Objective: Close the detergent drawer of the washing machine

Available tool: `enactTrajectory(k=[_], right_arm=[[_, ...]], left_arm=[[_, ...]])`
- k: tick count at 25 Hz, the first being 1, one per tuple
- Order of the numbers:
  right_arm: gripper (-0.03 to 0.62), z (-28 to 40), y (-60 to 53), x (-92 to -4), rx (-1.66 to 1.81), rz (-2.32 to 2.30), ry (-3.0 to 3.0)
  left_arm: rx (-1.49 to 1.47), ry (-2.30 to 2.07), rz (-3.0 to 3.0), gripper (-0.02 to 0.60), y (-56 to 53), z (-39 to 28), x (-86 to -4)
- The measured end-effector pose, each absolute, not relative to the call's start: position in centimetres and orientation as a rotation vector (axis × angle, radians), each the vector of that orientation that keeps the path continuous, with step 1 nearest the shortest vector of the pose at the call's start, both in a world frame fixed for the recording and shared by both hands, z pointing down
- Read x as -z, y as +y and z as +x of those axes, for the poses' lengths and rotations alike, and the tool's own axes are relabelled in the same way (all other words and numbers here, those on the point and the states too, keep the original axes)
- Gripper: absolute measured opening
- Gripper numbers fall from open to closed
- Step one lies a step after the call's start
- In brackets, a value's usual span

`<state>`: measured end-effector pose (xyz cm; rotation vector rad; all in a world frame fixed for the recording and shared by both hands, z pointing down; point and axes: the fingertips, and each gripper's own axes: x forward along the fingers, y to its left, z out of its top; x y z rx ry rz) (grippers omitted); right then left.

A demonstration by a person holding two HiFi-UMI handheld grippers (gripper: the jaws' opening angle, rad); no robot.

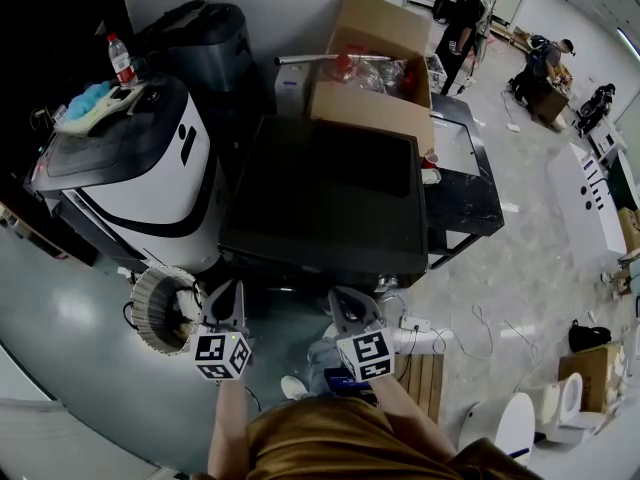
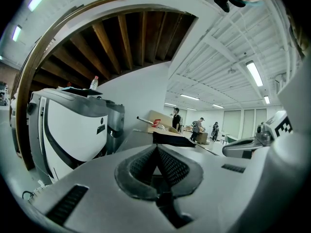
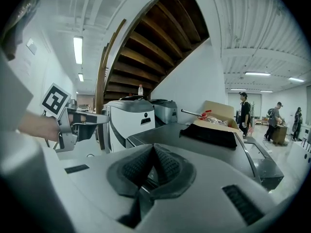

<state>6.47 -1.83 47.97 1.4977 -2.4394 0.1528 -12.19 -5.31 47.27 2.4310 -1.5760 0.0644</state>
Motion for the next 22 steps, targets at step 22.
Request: enactTrajectory(k=[22], right_arm=[[0.012, 7.55, -1.8, -48.74, -0.176, 1.491, -2.435]], left_arm=[[-0.062, -1.573, 2.409, 0.025, -5.51, -11.92, -48.17]])
